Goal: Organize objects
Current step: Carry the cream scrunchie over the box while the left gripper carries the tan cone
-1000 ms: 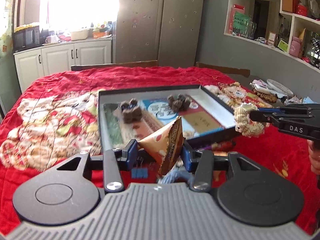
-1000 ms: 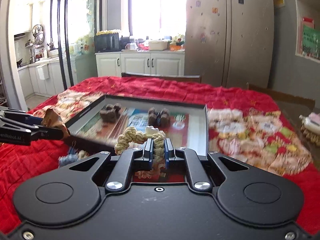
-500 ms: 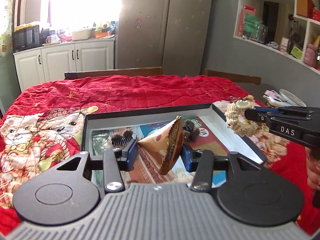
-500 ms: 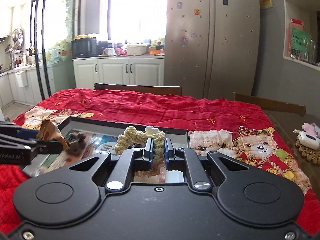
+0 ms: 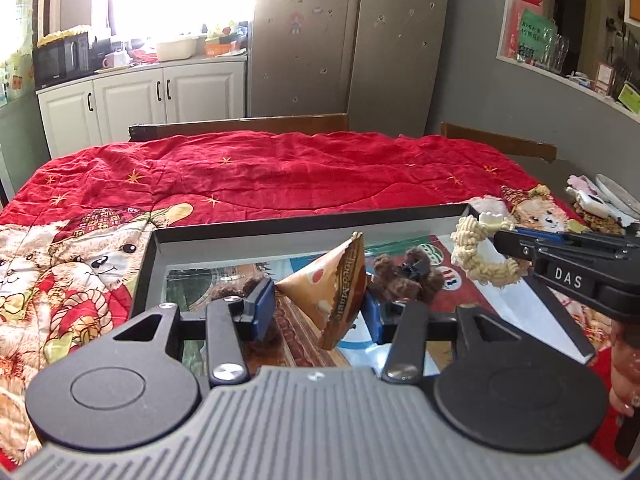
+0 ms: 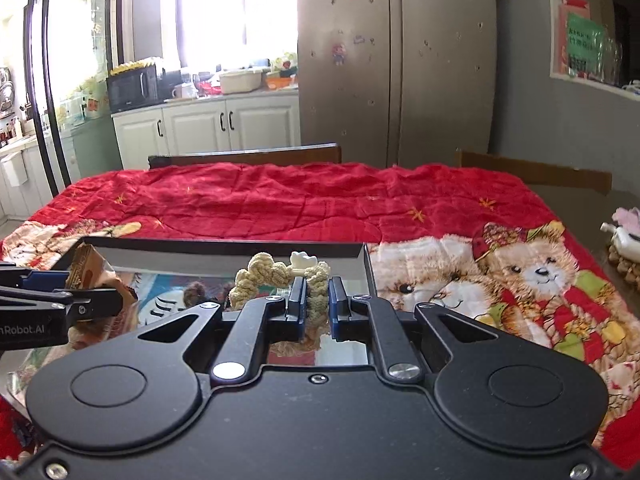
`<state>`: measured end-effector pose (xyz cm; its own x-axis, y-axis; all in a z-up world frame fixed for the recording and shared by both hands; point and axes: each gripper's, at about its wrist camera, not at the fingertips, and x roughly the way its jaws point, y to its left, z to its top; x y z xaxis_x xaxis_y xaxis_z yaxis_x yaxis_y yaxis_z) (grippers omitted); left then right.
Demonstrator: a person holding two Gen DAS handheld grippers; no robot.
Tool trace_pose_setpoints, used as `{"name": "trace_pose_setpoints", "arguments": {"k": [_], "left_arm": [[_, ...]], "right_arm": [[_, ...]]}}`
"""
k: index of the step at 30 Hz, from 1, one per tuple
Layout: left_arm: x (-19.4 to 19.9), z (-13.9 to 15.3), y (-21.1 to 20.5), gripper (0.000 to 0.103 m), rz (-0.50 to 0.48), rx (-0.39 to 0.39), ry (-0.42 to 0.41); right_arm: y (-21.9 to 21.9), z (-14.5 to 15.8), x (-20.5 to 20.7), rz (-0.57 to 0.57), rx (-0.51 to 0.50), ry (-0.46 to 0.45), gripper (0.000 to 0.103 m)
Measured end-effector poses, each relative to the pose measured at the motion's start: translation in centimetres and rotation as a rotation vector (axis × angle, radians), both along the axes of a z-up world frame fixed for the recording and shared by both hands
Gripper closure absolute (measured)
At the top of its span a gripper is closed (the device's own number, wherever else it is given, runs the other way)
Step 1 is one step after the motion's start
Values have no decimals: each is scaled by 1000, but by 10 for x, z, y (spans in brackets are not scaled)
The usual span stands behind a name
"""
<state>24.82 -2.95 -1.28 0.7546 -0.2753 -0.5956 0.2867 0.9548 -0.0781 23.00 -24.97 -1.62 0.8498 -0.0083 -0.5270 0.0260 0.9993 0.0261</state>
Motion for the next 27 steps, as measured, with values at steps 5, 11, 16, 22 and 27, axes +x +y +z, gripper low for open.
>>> {"name": "trace_pose_setpoints", "arguments": {"k": [5,11,16,22,27], "left_arm": [[11,-10,-5,53,9,16,15],[16,-13,-12,52,2,48,5],[15,-16,-22,52,-16,89,-9],[14,-22,-35,52,-25,164,-34],[15,-25,-39,51,-31,203,-29]], "right_arm": [[0,-12,10,-11,1,25,92],[-1,-21,18,-16,-2,48,92],[0,-22,21,-9,-2,63,92],[2,-24,24,-4,-9,85,92],[2,-26,27,-4,-10,102,92]]}}
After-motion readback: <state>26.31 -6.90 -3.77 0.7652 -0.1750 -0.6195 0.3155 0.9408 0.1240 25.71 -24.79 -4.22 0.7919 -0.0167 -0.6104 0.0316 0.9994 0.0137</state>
